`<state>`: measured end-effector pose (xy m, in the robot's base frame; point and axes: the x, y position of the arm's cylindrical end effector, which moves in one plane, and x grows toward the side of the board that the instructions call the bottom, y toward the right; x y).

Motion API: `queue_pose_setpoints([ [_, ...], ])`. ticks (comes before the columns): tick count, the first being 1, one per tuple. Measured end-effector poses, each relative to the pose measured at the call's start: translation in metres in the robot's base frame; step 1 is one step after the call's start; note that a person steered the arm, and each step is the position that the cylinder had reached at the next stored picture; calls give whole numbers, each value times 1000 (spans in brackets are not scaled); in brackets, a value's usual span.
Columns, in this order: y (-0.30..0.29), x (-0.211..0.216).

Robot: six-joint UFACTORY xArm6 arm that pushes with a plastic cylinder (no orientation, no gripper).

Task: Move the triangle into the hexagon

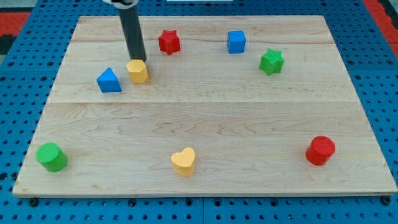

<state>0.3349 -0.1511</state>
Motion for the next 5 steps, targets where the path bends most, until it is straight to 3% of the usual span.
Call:
queue_pose_setpoints([
  [1,-79,8],
  [2,-92,43],
  [3,-45,74],
  [5,-10,138],
])
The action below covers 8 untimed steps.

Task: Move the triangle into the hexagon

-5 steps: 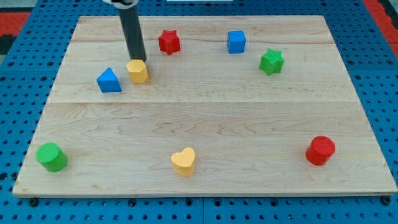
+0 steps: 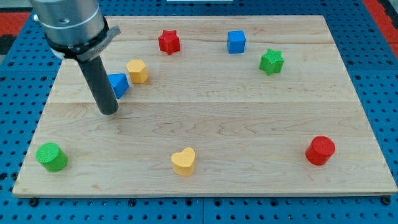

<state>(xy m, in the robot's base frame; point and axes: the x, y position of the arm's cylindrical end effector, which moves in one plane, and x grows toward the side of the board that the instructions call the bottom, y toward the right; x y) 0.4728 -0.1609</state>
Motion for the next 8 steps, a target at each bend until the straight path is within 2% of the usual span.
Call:
queue_pose_setpoints([
  [1,-31,9],
  [2,-119,-14],
  [3,-83,-63],
  [4,-23,-109],
  [5,23,-96],
  [6,35,-53],
  [7,0,-44],
  [8,8,-51],
])
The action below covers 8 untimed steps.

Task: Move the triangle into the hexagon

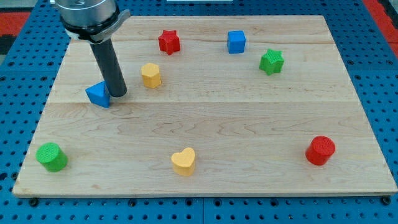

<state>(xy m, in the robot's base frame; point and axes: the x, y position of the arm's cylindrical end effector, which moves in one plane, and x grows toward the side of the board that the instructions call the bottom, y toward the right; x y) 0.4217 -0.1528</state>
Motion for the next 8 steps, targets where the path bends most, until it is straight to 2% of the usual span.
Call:
queue_pose_setpoints([
  [2,-94,-17],
  [5,-120,52],
  [6,-29,52],
  [7,-36,54],
  [8,18,25],
])
